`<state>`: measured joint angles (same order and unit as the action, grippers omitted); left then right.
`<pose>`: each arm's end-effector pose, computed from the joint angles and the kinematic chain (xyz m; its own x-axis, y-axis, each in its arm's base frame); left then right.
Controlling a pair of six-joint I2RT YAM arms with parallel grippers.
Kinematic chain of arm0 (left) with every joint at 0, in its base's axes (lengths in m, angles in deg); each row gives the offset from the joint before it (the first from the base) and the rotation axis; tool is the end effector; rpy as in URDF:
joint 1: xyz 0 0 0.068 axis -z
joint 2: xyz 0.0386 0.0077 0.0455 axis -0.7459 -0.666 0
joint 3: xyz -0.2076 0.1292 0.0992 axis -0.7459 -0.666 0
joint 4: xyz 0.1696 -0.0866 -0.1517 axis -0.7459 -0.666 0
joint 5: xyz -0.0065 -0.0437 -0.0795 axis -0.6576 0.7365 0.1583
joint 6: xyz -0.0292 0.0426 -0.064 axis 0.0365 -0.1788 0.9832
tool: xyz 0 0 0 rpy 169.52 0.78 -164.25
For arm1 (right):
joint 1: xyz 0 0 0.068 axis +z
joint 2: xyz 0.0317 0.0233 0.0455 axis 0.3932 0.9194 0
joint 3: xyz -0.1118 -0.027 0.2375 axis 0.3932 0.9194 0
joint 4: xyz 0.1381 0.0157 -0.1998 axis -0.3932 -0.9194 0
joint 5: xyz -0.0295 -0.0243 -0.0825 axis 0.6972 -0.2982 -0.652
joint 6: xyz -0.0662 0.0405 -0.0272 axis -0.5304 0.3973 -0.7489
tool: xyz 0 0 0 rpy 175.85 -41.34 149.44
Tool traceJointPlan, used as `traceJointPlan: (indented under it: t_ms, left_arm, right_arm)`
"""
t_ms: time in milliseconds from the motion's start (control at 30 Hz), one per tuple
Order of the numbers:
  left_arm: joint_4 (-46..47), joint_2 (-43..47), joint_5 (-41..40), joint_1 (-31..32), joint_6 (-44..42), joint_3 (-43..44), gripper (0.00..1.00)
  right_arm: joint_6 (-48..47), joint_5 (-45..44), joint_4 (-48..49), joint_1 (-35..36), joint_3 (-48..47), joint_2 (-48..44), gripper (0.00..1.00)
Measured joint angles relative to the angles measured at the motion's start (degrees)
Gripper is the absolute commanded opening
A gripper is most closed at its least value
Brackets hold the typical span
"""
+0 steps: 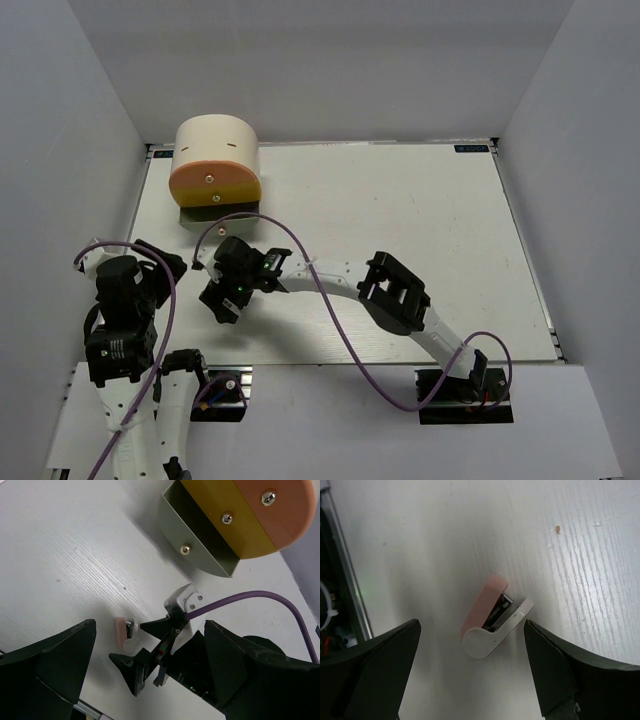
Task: Sort the stationery into containers
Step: Pick up the stapler from the center of the board, then place the stapler in the drawer.
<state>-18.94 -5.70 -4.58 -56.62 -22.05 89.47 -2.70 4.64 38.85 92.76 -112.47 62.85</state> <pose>0.0832 0.0246 0.3142 -0.2201 -0.7044 -0.6749 -0.5851 0.6489 -0.4864 0.1676 0.4989 0.1700 -0.2834 -0.6202 -0.7315 -0.9585 0.2067 0.1962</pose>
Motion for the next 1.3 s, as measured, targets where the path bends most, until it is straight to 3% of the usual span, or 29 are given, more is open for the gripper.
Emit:
traceJointPlan:
  t_ms: [133,233,433,600,700,1067,1300]
  left_arm:
    - [-0.7,0.0,-0.1,0.0,-0.8,0.2,0.99]
    - [-0.9,0.0,-0.1,0.0,-1.5,0.2,0.99]
    - [-0.9,-0.1,-0.1,0.0,-2.4,0.2,0.99]
    - [-0.4,-0.2,-0.1,0.0,-2.6,0.1,0.99]
    - [0.6,-0.1,0.0,0.0,-2.7,-0.2,0.99]
    - [5.9,0.3,0.0,0.0,-2.3,-2.5,0.99]
    - [8.2,1.3,0.2,0.1,-1.2,-5.0,0.99]
  right_arm:
    - [0.1,-6.3,1.1,1.5,0.0,0.9,0.90]
    - [-0.5,-11.8,2.1,2.6,0.1,1.5,0.81]
    - [-2.1,-18.2,4.0,4.1,2.2,2.3,0.56]
    - [-3.8,-17.9,6.7,4.3,6.2,0.6,0.26]
    - [-5.3,-17.3,6.3,4.3,10.4,-2.6,0.16]
    - [-18.1,-22.4,12.2,-1.9,14.5,-15.8,0.14]
    - [-26.3,-25.1,18.3,-8.7,9.0,-13.9,0.14]
